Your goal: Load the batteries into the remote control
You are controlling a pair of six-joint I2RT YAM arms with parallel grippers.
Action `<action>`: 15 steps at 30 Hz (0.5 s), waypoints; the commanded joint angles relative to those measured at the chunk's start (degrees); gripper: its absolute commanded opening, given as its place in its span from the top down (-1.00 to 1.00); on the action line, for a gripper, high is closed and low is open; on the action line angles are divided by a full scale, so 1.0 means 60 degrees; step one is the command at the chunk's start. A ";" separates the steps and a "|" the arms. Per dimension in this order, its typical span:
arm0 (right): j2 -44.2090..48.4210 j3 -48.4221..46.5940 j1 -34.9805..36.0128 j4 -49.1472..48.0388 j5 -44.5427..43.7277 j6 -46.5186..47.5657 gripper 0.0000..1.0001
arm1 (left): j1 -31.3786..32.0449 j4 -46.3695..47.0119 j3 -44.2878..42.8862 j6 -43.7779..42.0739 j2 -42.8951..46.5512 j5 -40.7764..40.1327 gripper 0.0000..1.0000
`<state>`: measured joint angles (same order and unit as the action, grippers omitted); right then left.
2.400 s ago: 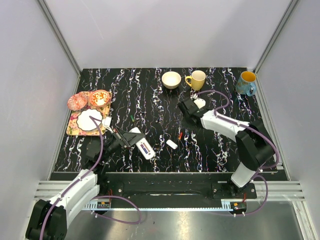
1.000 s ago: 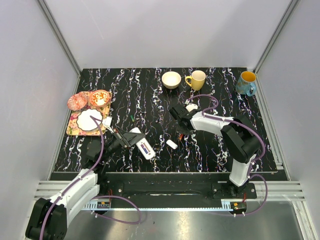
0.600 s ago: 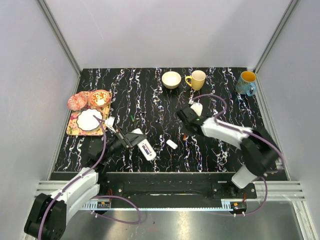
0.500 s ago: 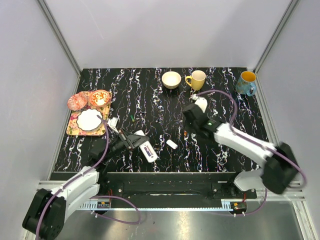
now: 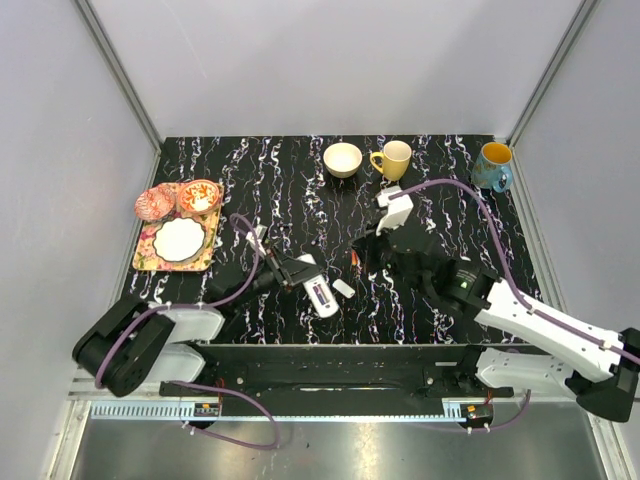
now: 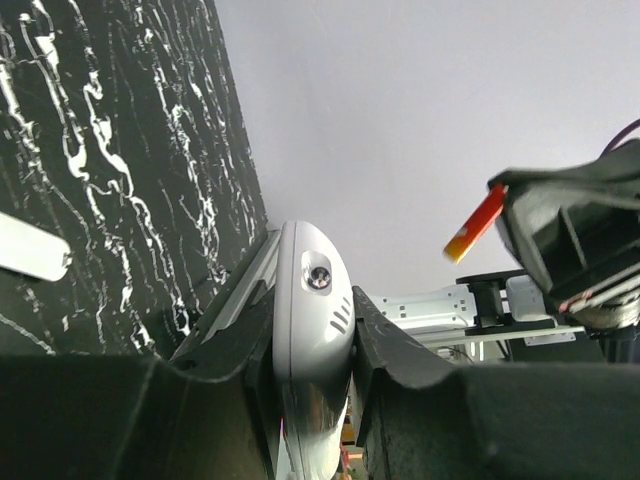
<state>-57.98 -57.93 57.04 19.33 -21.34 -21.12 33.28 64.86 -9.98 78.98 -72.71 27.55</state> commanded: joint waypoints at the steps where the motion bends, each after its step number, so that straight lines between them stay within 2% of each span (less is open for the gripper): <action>1: -0.0385 -0.0042 0.0673 -0.0848 -0.0177 0.0517 1.00 | 0.0196 0.2374 -0.0723 0.0577 -0.0553 -0.0402 1.00; 15: -0.1148 -0.0071 0.1641 -0.1611 -0.0457 0.1411 1.00 | 0.0240 0.0777 -0.1443 0.0416 -0.0348 -0.0622 1.00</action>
<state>-64.49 -57.89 65.76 13.82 -22.06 -15.11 34.46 68.60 -15.86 81.49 -76.23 25.36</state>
